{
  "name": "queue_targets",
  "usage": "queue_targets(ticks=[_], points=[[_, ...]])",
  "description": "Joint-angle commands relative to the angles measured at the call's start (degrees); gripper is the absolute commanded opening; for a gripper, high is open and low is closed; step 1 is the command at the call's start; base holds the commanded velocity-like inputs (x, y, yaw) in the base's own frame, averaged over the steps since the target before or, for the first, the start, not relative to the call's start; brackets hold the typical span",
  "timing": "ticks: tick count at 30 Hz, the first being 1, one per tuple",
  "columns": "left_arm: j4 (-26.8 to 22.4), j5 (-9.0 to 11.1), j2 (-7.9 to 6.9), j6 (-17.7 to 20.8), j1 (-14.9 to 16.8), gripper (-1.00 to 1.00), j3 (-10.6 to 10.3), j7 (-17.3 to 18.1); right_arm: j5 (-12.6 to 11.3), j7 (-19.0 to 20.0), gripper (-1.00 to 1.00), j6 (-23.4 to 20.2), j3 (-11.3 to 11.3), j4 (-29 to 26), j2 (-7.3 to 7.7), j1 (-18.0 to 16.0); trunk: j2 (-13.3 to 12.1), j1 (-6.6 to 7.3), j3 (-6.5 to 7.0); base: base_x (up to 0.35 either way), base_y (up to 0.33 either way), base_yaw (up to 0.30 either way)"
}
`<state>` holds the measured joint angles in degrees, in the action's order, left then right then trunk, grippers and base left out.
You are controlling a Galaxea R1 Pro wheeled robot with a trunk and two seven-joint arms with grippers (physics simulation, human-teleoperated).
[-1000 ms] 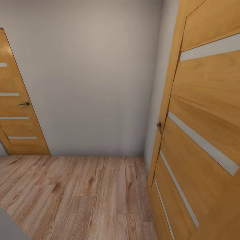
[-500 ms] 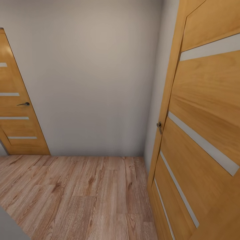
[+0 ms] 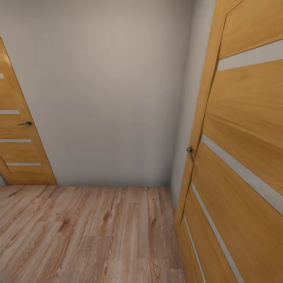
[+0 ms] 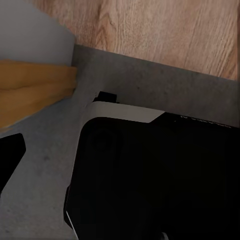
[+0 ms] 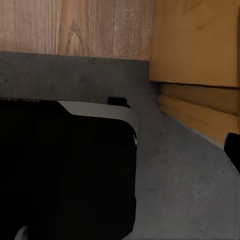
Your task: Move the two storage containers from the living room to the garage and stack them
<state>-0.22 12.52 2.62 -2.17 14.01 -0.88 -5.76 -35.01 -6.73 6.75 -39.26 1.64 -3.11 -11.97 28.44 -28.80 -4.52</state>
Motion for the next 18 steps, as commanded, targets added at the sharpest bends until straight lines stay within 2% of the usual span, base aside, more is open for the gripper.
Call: queue_targets(ticks=[1,5,11,18], points=[[0.05,0.36,0.02,-0.2,0.05,1.0,-0.13,-0.13,-0.42,-0.06,1.0,0.28,-0.46,0.17,-0.05,-0.07,0.1,-0.06,-0.11,0.303,0.0,0.0],[0.05,0.32,0.01,-0.2,0.05,1.0,-0.15,-0.13,-0.46,-0.08,1.0,0.28,-0.43,0.2,-0.05,-0.07,0.1,-0.06,-0.11,0.206,0.0,0.0],[0.05,0.31,0.06,-0.21,0.05,1.0,-0.17,-0.13,-0.5,-0.12,1.0,0.11,-0.44,0.19,-0.05,-0.07,0.1,-0.06,-0.12,0.015,0.0,0.008],[0.05,0.31,0.1,-0.21,0.05,1.0,-0.17,-0.13,-0.5,-0.12,1.0,0.19,-0.39,0.19,-0.05,-0.08,0.1,-0.06,-0.24,0.001,0.0,0.124]])
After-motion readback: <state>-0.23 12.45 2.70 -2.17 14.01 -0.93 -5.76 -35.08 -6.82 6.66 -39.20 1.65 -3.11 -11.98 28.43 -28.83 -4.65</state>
